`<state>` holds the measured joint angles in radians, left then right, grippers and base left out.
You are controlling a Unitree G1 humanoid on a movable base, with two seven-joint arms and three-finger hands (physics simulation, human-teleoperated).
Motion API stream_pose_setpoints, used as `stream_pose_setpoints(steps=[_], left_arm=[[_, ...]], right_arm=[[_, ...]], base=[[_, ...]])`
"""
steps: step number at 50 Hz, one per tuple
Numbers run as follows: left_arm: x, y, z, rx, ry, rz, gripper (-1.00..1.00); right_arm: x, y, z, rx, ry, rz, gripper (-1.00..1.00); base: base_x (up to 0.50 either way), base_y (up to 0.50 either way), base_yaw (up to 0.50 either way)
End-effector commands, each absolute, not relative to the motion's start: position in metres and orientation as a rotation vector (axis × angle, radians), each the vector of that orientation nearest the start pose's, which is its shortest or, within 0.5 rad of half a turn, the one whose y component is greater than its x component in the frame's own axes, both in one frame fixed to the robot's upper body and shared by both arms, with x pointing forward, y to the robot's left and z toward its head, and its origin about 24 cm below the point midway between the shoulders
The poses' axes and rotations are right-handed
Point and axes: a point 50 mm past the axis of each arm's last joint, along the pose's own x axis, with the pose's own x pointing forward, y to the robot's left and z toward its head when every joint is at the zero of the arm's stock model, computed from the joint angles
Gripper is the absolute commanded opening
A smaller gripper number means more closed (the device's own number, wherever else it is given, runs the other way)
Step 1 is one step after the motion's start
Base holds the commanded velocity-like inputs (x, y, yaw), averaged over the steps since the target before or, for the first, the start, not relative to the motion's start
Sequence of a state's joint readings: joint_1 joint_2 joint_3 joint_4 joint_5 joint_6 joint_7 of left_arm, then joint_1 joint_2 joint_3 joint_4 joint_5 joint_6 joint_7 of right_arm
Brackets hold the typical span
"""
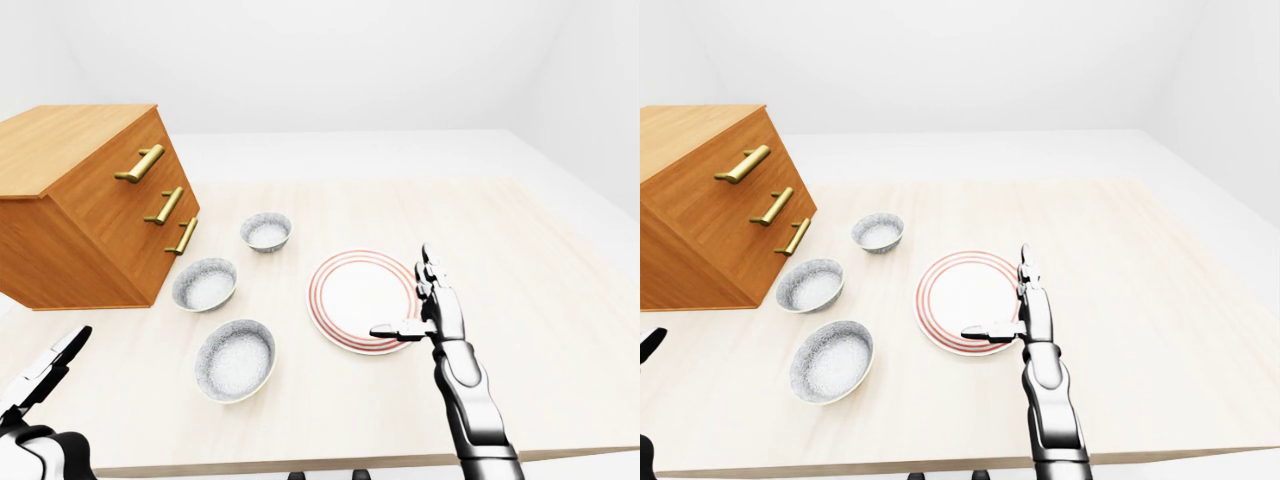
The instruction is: Put the bowl at the front on the plate.
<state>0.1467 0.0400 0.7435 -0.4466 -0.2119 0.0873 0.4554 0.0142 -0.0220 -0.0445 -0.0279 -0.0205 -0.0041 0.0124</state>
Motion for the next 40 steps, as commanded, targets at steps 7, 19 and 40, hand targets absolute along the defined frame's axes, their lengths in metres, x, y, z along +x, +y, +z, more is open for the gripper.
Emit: stream_pose_setpoints(steps=[7, 19, 40], left_arm=[[0.135, 0.329, 0.120, -0.039, -0.321, 1.154, 1.00], [0.135, 0.330, 0.120, -0.051, -0.325, 1.153, 1.00], [0.134, 0.331, 0.126, -0.055, -0.353, 1.148, 1.00]], right_arm=[[0.244, -0.155, 0.071, -0.078, -0.078, -0.016, 1.00], [0.231, -0.139, 0.181, -0.240, -0.567, 0.049, 1.00], [0.266, -0.094, 0.216, -0.989, -0.570, 0.285, 1.00]], base=[[0.00, 0.00, 0.00], [0.00, 0.00, 0.00], [0.00, 0.00, 0.00]])
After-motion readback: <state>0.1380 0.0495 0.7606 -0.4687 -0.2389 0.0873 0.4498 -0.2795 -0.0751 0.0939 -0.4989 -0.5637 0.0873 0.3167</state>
